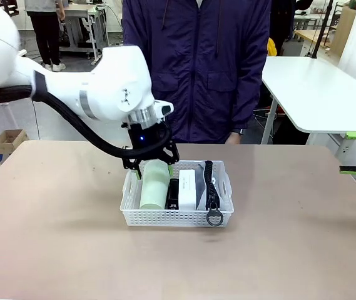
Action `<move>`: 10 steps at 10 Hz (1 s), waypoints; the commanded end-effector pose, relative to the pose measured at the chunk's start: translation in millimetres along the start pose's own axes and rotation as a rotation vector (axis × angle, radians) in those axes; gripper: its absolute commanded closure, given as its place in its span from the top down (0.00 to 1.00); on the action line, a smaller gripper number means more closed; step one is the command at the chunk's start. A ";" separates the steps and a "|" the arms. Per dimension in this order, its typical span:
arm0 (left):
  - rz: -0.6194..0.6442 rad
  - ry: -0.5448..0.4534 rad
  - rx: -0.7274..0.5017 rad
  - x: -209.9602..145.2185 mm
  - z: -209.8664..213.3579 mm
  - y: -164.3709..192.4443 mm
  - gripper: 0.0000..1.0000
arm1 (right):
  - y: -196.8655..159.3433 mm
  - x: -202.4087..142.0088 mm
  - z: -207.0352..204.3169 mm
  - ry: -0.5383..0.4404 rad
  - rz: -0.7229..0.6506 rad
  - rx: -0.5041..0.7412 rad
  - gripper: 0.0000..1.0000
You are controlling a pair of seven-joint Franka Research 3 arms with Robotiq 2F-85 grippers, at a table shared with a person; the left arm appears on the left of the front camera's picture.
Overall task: Efficiently arrange items inside the basket to fit them all.
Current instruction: Pick up the Reusable plastic cup and place it inside the Organizing basket.
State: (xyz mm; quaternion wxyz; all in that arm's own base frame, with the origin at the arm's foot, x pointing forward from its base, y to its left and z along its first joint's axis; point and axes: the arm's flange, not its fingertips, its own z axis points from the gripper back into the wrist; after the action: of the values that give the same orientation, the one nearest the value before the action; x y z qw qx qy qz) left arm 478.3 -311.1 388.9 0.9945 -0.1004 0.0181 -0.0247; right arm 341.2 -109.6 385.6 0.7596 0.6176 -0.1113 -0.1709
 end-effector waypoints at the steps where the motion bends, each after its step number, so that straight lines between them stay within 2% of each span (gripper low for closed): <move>1: -0.097 0.016 -0.142 -36.6 42.1 46.7 1.00 | 5.2 -0.8 1.2 0.000 -0.011 0.007 1.00; 3: -0.257 0.115 -0.323 -62.8 74.1 110.5 1.00 | 5.2 -0.8 1.2 0.000 -0.011 0.007 1.00; 4: -0.340 0.163 -0.453 -73.6 83.4 148.3 1.00 | 5.2 -0.8 1.2 0.000 -0.011 0.007 1.00; 5: -0.337 0.122 -0.606 -82.2 90.5 184.8 1.00 | 5.2 -0.8 1.2 0.000 -0.011 0.007 1.00; 6: -0.381 0.083 -0.827 -95.0 97.0 227.9 1.00 | 5.2 -0.8 1.2 0.000 -0.011 0.007 1.00; 8: -0.313 -0.072 -1.221 -113.9 97.9 306.8 1.00 | 5.2 -0.8 1.2 0.000 -0.011 0.007 1.00; 9: -0.201 -0.198 -1.449 -119.8 89.1 348.5 1.00 | 5.2 -0.8 1.2 0.000 -0.011 0.007 1.00; 10: -0.192 -0.258 -1.561 -124.9 80.4 372.2 1.00 | 5.2 -0.8 1.2 0.000 -0.011 0.007 1.00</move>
State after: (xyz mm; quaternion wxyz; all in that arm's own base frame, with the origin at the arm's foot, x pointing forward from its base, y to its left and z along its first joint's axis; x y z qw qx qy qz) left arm 357.9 71.4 414.1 0.7136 -0.6878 -0.0579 -0.1198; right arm 341.2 -109.4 385.5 0.7597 0.6176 -0.1109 -0.1708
